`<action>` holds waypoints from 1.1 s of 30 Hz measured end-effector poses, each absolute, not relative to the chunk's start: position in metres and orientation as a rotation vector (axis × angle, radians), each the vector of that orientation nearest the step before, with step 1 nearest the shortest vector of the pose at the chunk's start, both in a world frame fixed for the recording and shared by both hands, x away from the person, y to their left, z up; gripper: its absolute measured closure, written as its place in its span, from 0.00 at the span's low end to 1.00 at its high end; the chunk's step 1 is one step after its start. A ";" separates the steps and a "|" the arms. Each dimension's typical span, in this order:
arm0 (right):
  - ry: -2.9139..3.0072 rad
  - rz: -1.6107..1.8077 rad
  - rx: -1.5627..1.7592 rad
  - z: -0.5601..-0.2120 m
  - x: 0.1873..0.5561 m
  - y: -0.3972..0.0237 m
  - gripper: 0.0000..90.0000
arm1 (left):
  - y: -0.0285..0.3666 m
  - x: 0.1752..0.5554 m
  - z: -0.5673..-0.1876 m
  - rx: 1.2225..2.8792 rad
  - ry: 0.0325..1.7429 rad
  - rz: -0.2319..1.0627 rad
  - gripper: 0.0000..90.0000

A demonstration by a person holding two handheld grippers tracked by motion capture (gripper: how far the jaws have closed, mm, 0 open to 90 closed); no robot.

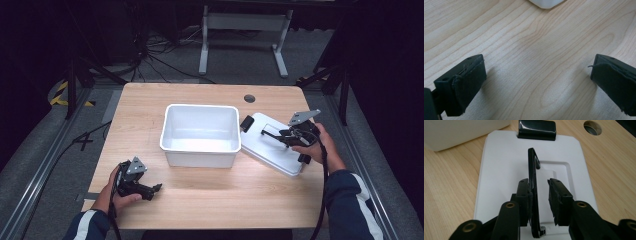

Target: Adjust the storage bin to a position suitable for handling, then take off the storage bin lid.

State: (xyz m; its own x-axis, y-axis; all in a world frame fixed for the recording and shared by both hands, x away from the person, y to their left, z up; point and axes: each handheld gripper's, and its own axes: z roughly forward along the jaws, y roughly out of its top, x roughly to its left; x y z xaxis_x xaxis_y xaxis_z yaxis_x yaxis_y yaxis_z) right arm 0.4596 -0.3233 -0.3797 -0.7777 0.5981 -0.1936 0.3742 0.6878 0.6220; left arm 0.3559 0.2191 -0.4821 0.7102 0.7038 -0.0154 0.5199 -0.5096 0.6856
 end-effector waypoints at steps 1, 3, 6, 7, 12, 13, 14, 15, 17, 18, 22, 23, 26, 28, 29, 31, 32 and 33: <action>2.516 0.797 0.768 -0.378 0.458 -0.323 0.75 | 0.219 0.356 -0.482 2.232 0.921 0.349 0.01; 2.511 0.809 0.760 -0.375 0.455 -0.323 0.74 | 0.219 0.355 -0.482 2.232 0.925 0.344 0.01; 2.504 0.828 0.773 -0.371 0.450 -0.324 0.69 | 0.220 0.355 -0.482 2.234 0.924 0.345 0.01; 2.503 0.823 0.771 -0.370 0.448 -0.324 0.67 | 0.220 0.355 -0.482 2.232 0.924 0.347 0.01; 2.497 0.804 0.782 -0.366 0.438 -0.323 0.63 | 0.220 0.356 -0.482 2.233 0.918 0.356 0.01; 2.494 0.806 0.779 -0.364 0.437 -0.323 0.62 | 0.220 0.356 -0.482 2.233 0.919 0.355 0.01; 2.493 0.820 0.775 -0.363 0.434 -0.324 0.62 | 0.220 0.356 -0.482 2.233 0.918 0.354 0.01; 2.487 0.828 0.768 -0.361 0.432 -0.324 0.61 | 0.220 0.356 -0.482 2.234 0.918 0.354 0.01; 2.485 0.828 0.771 -0.359 0.428 -0.325 0.61 | 0.220 0.356 -0.482 2.234 0.917 0.354 0.01; 2.481 0.831 0.773 -0.358 0.426 -0.325 0.60 | 0.220 0.356 -0.482 2.234 0.916 0.354 0.01; 2.470 0.835 0.771 -0.356 0.417 -0.327 0.57 | 0.220 0.356 -0.482 2.234 0.917 0.354 0.01; 2.468 0.831 0.769 -0.356 0.415 -0.328 0.56 | 0.220 0.356 -0.482 2.234 0.917 0.355 0.01; 2.459 0.820 0.772 -0.357 0.410 -0.329 0.54 | 0.220 0.356 -0.482 2.233 0.918 0.355 0.01; 2.453 0.834 0.769 -0.357 0.404 -0.332 0.53 | 0.220 0.355 -0.482 2.233 0.921 0.355 0.01; 2.442 0.831 0.769 -0.357 0.401 -0.333 0.51 | 0.220 0.355 -0.482 2.233 0.921 0.356 0.01; 2.433 0.832 0.781 -0.358 0.395 -0.336 0.51 | 0.220 0.355 -0.482 2.232 0.922 0.356 0.01; 2.431 0.841 0.777 -0.359 0.392 -0.338 0.51 | 0.220 0.355 -0.482 2.232 0.922 0.355 0.01; 2.425 0.849 0.776 -0.359 0.389 -0.340 0.50 | 0.220 0.355 -0.482 2.232 0.922 0.355 0.01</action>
State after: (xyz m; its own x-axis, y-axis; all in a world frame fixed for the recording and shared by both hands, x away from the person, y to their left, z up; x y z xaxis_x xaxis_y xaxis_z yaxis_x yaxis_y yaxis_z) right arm 0.3888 -0.3396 -0.3592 -0.7384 0.6355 -0.2256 0.3561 0.6516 0.6698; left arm 0.3554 0.2200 -0.4822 0.7107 0.7034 -0.0088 0.5160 -0.5128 0.6862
